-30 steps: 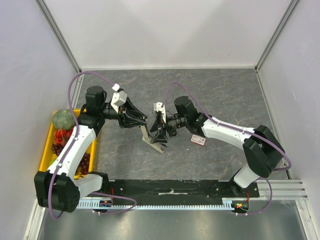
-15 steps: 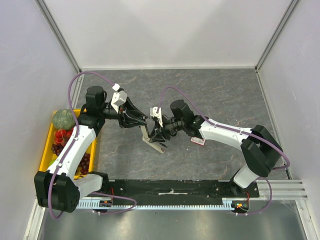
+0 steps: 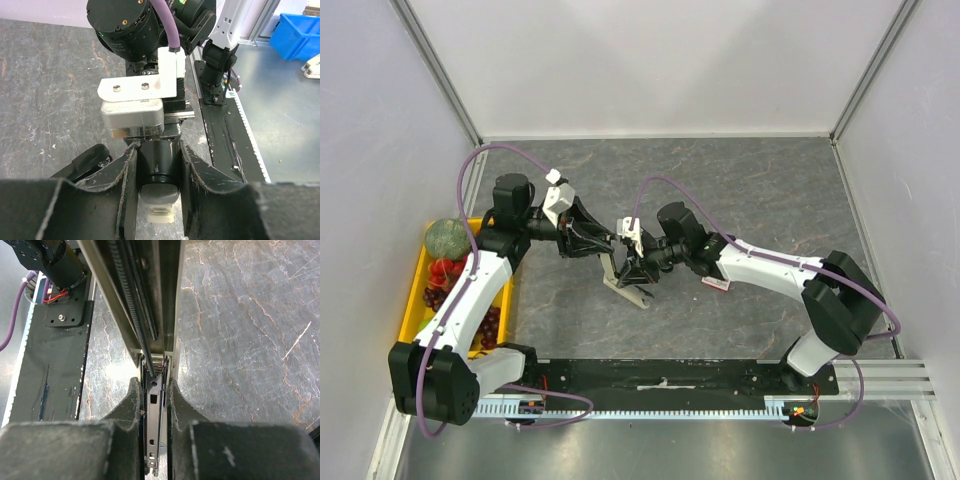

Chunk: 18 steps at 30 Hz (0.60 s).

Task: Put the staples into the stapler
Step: Open the stapler at the center of the board.

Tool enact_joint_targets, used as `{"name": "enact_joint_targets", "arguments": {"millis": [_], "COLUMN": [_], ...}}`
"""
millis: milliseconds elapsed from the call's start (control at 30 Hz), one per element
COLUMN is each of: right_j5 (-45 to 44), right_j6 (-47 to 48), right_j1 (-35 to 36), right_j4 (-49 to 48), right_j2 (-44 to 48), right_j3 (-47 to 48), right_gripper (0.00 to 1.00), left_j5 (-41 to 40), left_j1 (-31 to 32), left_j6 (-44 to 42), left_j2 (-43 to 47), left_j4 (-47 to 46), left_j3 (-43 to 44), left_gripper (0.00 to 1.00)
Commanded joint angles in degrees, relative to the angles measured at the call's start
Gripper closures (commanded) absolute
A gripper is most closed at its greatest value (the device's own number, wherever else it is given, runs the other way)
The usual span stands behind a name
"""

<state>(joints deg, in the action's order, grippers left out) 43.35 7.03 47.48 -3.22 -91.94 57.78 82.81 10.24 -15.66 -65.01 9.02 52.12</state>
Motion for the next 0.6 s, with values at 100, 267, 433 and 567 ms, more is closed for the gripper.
{"name": "enact_joint_targets", "arguments": {"millis": [100, 267, 433, 567], "right_j5": [-3.71, -3.63, -6.08, -8.89], "right_j6": [-0.7, 0.0, 0.01, -0.08], "right_j1": [0.15, 0.24, -0.02, 0.06], "right_j4": [-0.03, 1.2, 2.08, 2.34], "right_j2": [5.19, 7.12, 7.74, 7.74], "right_j3": [-1.17, -2.05, -2.06, -2.06], "right_gripper": [1.0, 1.0, 1.0, 1.0], "left_j5": [-0.1, -0.63, -0.54, -0.71], "left_j1": [-1.97, -4.52, -6.37, -7.43], "left_j6": [-6.05, -6.4, -6.4, -6.84], "left_j2": [0.94, 1.2, 1.73, 2.0], "left_j4": [4.69, 4.69, 4.61, 4.87], "left_j3": [2.46, 2.02, 1.67, 1.15], "left_gripper": [0.97, 0.93, 0.86, 0.74]}}
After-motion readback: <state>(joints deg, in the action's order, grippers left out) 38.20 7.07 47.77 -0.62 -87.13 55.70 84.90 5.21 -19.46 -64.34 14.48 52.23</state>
